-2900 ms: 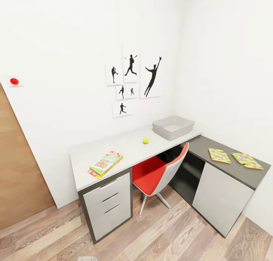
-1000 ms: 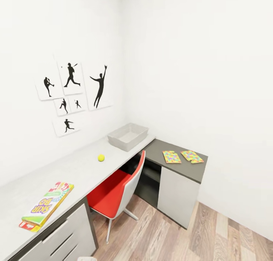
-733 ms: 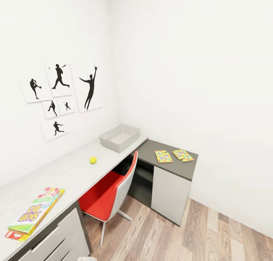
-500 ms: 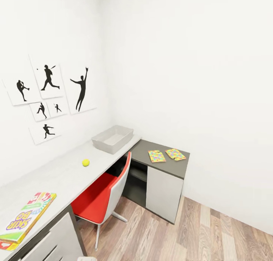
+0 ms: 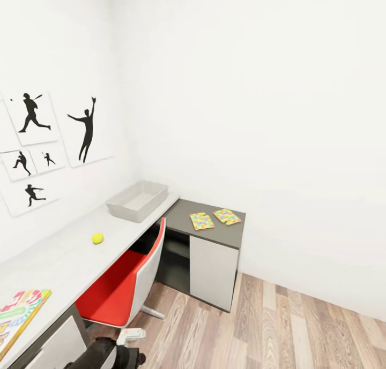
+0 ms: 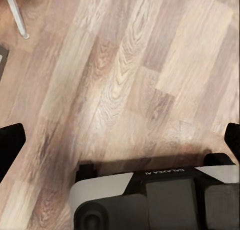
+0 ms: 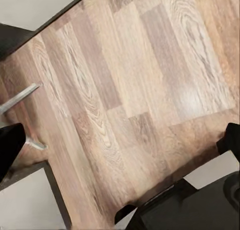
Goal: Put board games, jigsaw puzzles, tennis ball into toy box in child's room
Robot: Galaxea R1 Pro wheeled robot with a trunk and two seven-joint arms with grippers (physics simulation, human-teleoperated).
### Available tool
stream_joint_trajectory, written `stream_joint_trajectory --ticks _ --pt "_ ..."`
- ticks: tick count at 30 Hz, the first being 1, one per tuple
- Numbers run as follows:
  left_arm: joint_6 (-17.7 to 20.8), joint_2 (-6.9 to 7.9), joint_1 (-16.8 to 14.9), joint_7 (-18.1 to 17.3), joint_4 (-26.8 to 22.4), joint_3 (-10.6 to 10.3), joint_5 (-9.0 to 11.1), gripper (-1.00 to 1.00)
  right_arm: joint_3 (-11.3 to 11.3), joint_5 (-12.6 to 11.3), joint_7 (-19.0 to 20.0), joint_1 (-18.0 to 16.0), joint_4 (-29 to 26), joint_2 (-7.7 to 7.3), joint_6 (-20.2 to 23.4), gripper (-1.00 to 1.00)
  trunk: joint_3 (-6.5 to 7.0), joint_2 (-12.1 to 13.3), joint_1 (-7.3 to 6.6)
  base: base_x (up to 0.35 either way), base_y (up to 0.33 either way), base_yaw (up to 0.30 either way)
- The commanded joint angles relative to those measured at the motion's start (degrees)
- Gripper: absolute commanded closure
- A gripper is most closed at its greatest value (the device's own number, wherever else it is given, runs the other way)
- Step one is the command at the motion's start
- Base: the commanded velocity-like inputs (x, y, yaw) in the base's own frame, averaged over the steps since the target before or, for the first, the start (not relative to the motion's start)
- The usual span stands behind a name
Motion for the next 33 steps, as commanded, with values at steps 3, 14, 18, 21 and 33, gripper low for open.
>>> stream_joint_trajectory --ticks 3,14,18,21,33 --pt "6.9 0.25 -1.3 -6.1 -6.0 0.1 -0.1 -1.00 -2.9 -1.7 0.8 -0.1 -6.4 0.20 7.1 -1.00 0.07 0.0 0.02 0.000 0.000 -0.271" --pt "16.0 4.10 -2.3 -25.6 -16.1 0.1 0.0 -1.00 -5.4 -12.3 6.4 0.5 -18.2 0.12 16.2 -1.00 0.44 0.0 0.02 0.000 0.000 -0.271" --pt "16.8 5.83 -2.4 -34.3 -16.8 0.2 0.0 -1.00 -5.6 -14.5 13.4 0.5 -18.9 -0.74 17.7 -1.00 0.55 0.0 0.02 0.000 0.000 -0.274" --pt "17.0 7.16 -2.4 -42.6 -17.1 0.1 0.0 -1.00 -5.8 -15.2 20.2 0.6 -19.1 -2.06 20.4 -1.00 0.62 0.0 0.02 0.000 0.000 -0.275" --pt "18.1 8.36 -2.4 -59.7 -17.3 0.2 -0.4 -1.00 -5.8 -15.7 33.3 0.5 -19.0 -3.52 24.0 -1.00 0.92 0.0 0.02 0.000 0.000 -0.276"
